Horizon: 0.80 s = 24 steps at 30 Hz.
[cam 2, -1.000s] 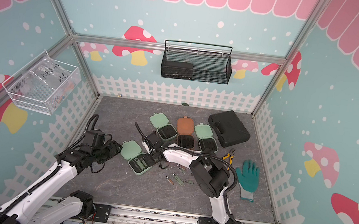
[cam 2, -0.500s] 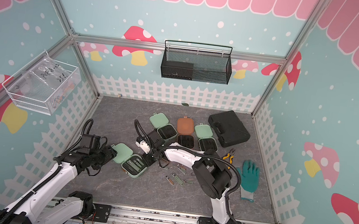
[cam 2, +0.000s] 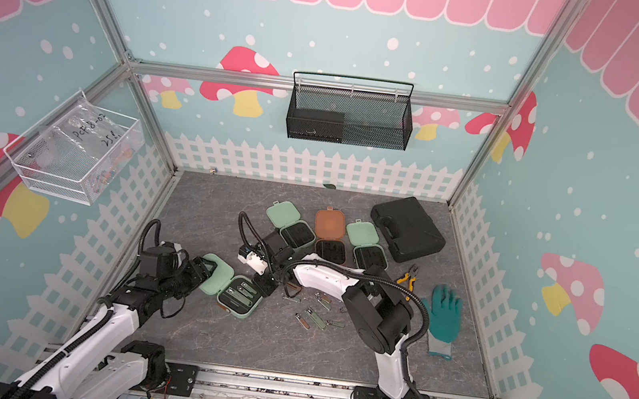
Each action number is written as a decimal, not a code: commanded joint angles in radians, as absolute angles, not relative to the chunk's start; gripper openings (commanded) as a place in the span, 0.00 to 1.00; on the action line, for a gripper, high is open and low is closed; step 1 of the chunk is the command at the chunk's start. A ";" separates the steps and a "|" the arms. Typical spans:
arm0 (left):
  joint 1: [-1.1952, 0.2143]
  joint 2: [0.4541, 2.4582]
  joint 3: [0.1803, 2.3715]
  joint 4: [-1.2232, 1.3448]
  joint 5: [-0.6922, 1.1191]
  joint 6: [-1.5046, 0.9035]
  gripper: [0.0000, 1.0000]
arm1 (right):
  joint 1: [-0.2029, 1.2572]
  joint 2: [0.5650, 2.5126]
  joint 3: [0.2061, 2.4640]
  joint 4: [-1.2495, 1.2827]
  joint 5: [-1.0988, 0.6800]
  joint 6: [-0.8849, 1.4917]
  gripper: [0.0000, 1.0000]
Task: Organize nail clipper sets
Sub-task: Adjust the storage box at the center of the board, then close the storage box at the center of the board.
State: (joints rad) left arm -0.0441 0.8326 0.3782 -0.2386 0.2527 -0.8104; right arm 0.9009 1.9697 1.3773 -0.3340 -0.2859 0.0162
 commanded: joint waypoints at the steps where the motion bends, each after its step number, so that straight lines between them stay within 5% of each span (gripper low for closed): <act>1: -0.038 0.811 0.339 -0.052 0.332 -0.805 0.72 | 0.900 1.995 1.430 -0.339 -0.237 -0.095 0.00; 17: -0.039 0.782 0.241 0.175 0.487 -0.815 0.68 | 0.898 2.208 1.635 -0.343 -0.123 -0.202 0.00; 24: -0.046 0.806 0.239 0.221 0.534 -0.817 0.68 | 0.898 2.180 1.625 -0.346 -0.112 -0.104 0.34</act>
